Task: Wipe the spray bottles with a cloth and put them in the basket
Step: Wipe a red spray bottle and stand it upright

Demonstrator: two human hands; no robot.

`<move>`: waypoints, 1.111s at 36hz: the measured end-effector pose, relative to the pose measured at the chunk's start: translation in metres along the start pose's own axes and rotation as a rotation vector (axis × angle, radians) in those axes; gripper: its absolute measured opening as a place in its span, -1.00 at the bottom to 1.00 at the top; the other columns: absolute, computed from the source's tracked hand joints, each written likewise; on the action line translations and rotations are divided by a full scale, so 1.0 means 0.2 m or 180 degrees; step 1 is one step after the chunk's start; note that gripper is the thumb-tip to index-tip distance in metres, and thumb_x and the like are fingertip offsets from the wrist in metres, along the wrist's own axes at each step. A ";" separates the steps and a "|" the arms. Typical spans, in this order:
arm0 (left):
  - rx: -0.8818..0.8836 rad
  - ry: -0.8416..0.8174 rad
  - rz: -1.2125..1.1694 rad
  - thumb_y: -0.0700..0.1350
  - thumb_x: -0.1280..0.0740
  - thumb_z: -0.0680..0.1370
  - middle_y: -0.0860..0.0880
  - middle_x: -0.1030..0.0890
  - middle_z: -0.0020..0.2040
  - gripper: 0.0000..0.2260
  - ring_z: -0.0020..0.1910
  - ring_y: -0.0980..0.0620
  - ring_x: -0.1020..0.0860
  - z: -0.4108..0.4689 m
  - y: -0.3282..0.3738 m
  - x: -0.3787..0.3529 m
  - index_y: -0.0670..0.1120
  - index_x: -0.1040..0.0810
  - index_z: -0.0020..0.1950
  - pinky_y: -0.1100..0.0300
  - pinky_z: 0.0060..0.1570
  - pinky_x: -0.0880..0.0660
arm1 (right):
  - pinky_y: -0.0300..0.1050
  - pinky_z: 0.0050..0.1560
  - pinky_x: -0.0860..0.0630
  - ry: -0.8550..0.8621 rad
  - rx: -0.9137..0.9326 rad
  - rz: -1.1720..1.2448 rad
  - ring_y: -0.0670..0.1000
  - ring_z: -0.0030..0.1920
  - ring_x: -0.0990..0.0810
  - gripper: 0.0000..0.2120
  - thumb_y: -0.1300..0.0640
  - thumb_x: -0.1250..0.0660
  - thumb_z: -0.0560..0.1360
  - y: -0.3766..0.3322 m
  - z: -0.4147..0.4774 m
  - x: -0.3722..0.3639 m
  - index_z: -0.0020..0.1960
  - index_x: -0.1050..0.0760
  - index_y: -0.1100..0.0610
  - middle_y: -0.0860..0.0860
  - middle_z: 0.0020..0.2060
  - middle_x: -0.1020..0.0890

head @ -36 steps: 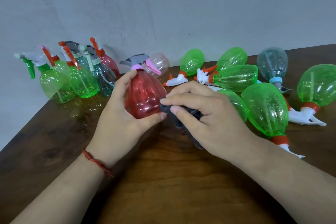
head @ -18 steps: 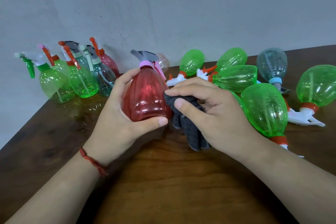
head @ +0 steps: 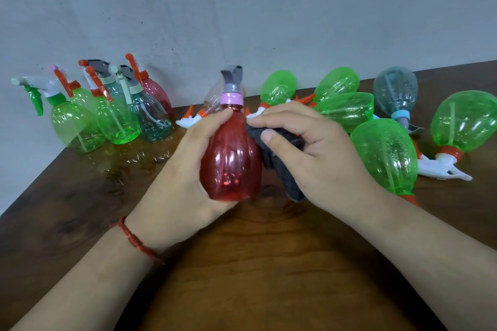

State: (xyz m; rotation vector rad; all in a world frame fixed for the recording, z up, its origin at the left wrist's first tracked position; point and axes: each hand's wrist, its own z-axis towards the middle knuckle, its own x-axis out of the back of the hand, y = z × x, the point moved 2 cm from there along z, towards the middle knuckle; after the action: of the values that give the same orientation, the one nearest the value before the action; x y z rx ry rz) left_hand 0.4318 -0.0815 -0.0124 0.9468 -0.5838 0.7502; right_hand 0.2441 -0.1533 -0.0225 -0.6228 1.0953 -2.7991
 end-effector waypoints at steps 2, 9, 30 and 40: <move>0.0232 0.0318 -0.0191 -0.01 -0.73 0.35 0.02 -0.38 0.58 0.03 0.54 -0.03 -0.45 -0.11 -0.12 0.00 0.02 -0.22 0.69 -0.12 0.50 -0.45 | -0.27 0.26 -0.50 -0.0158 0.0169 -0.0114 -0.04 0.23 -0.64 -0.76 0.33 -0.40 0.61 -0.02 -0.02 -0.02 0.19 -0.73 0.11 -0.04 0.14 -0.68; 0.0604 0.0837 -0.1066 0.06 -0.73 0.24 0.08 -0.51 0.48 0.01 0.39 0.02 -0.60 -0.07 -0.16 0.03 0.18 -0.30 0.60 -0.07 0.37 -0.58 | -0.05 0.12 -0.59 -0.0505 0.0512 -0.0346 -0.05 0.18 -0.65 -0.73 0.35 -0.40 0.61 -0.06 -0.07 -0.08 0.21 -0.73 0.10 -0.09 0.15 -0.65; 0.1119 -0.0110 -0.1676 -0.33 -0.27 0.69 0.13 -0.64 -0.47 -0.72 -0.47 0.30 -0.62 0.14 0.02 -0.08 -0.02 -0.58 -0.12 0.48 -0.32 -0.52 | -0.38 0.22 -0.45 0.0301 -0.0087 -0.0204 -0.14 0.21 -0.63 -0.76 0.30 -0.41 0.62 -0.03 0.00 0.02 0.17 -0.74 0.05 -0.13 0.11 -0.67; 0.0662 0.0722 -0.1141 0.01 -0.76 0.25 0.08 -0.50 0.49 0.01 0.43 0.04 -0.56 -0.07 -0.14 0.02 0.16 -0.32 0.60 -0.09 0.39 -0.56 | -0.14 0.19 -0.58 -0.0336 0.0345 -0.0264 -0.06 0.17 -0.66 -0.76 0.33 -0.42 0.60 -0.05 -0.05 -0.06 0.17 -0.74 0.11 -0.08 0.09 -0.69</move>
State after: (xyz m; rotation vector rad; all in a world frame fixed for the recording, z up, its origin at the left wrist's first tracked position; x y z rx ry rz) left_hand 0.4568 -0.0786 -0.0304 1.1036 -0.1311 0.5902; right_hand 0.2509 -0.1373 -0.0273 -0.8115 0.9128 -2.8337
